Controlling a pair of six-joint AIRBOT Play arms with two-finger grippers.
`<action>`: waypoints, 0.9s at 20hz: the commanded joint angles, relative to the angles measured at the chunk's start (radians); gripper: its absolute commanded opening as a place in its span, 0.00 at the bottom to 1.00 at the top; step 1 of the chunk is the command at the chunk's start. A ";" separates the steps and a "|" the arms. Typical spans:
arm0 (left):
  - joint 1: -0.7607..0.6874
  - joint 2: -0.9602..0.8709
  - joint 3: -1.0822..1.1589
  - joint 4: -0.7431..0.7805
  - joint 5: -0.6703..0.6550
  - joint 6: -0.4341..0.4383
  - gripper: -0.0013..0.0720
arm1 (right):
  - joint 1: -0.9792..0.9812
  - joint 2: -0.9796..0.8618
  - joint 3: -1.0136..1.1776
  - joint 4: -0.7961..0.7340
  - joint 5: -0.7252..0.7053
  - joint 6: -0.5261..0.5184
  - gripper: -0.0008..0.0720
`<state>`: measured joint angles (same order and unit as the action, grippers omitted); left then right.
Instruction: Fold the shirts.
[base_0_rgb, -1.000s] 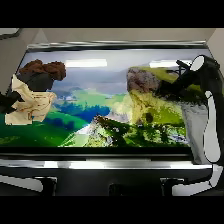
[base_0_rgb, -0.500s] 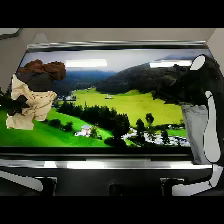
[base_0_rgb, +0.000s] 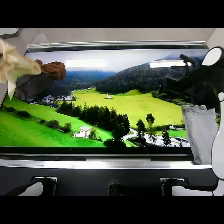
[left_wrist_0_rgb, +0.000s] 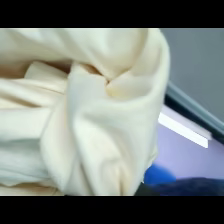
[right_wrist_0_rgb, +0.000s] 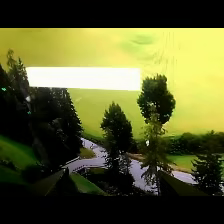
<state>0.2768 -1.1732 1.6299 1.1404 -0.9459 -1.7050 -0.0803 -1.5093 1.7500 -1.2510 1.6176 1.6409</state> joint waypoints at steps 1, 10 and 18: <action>-0.318 0.198 0.001 -0.014 0.016 0.003 0.07 | 0.000 0.116 0.001 -0.024 -0.037 -0.007 0.92; -0.914 -0.008 -0.179 0.093 -0.181 0.021 0.07 | 0.001 0.355 0.001 -0.114 0.105 -0.004 0.92; -0.988 -0.365 -0.231 0.022 -0.192 0.056 0.99 | 0.001 0.325 0.000 -0.171 0.178 -0.007 0.92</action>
<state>-0.7170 -1.4399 1.3602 1.1927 -1.1095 -1.6596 -0.0803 -1.1713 1.7500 -1.4075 1.7771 1.6352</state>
